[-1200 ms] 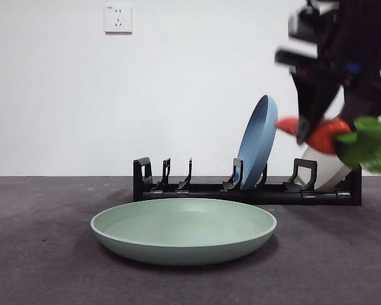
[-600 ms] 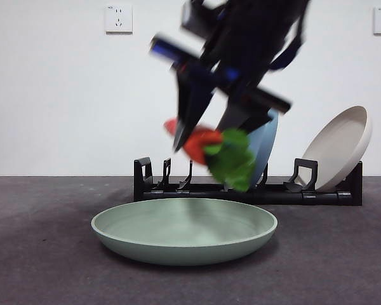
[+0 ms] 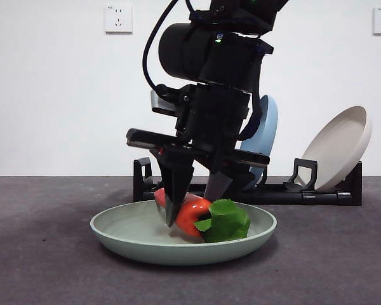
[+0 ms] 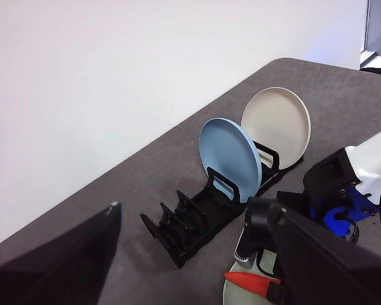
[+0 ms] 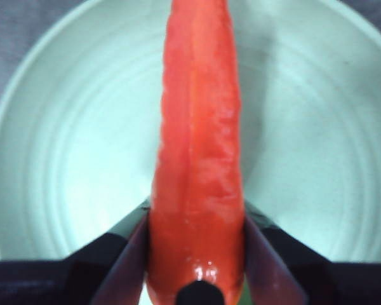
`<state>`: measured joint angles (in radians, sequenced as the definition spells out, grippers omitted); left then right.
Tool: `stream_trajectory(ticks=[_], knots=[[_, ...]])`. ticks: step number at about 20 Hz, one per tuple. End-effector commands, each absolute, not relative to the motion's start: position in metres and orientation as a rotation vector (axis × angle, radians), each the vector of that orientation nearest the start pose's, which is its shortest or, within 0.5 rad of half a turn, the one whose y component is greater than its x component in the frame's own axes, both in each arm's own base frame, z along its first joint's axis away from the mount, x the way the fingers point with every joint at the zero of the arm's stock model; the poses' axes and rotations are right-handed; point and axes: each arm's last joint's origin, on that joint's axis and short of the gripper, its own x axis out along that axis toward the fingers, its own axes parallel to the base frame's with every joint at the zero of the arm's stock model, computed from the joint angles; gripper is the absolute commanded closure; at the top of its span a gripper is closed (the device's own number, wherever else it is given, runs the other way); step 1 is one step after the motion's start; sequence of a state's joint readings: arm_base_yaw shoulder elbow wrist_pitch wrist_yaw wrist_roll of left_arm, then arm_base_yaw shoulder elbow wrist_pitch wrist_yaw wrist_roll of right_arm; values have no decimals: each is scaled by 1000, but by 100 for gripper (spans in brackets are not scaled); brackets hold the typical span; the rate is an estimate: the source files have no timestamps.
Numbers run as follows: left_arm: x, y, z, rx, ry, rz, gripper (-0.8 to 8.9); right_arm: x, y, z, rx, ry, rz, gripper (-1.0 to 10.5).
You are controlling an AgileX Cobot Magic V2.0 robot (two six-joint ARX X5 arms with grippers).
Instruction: Take the green plate from the plate rack,put the plate on the table,take the carrot from the table,put the carrot in the plate
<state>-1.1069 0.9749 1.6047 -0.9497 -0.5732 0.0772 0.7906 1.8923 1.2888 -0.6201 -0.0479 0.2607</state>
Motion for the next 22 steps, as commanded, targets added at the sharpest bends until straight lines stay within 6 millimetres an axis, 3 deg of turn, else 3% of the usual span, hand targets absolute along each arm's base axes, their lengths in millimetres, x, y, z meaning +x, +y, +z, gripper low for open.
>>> stream_trajectory(ticks=[1,6,8,10,14,17,22], knots=[[68,-101,487,303,193,-536,428,257,267,170,-273,1260,575,963],[68,-101,487,303,193,-536,428,254,266,163,-311,1307,574,959],[68,-101,487,294,196,-535,428,254,266,163,-312,1310,573,832],[68,-101,487,286,199,-534,428,254,267,163,-311,1307,575,592],[68,-101,486,293,206,-534,428,254,266,169,-303,1290,580,532],[68,-101,485,297,209,-533,428,254,267,187,-282,1243,595,532],[68,-100,484,306,217,-533,428,236,248,253,-218,1101,638,533]])
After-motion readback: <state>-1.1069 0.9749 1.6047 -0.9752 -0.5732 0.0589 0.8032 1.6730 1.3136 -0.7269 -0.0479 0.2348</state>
